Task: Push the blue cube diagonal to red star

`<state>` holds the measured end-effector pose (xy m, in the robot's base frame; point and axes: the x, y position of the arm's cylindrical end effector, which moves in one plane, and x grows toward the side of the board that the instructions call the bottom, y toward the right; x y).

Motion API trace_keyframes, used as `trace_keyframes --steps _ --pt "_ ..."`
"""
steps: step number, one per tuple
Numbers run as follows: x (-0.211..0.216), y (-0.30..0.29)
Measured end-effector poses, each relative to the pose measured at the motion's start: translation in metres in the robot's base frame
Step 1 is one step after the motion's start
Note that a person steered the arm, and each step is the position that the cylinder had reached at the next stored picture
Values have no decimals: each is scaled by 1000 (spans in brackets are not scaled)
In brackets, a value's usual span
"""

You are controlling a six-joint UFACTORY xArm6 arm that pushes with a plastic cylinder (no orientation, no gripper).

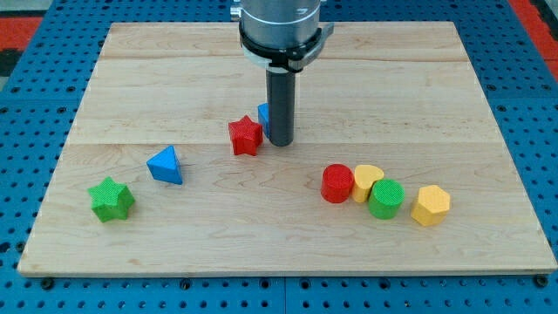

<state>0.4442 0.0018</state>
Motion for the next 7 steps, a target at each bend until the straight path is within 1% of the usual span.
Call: trace_keyframes --steps 1,2,3,4,5,6,7 --pt "-46 -4" --pt "-103 -14" --pt "-81 -11" --pt "-68 -42" --pt "-89 -99" --pt "-150 -74" --pt "-162 -70"
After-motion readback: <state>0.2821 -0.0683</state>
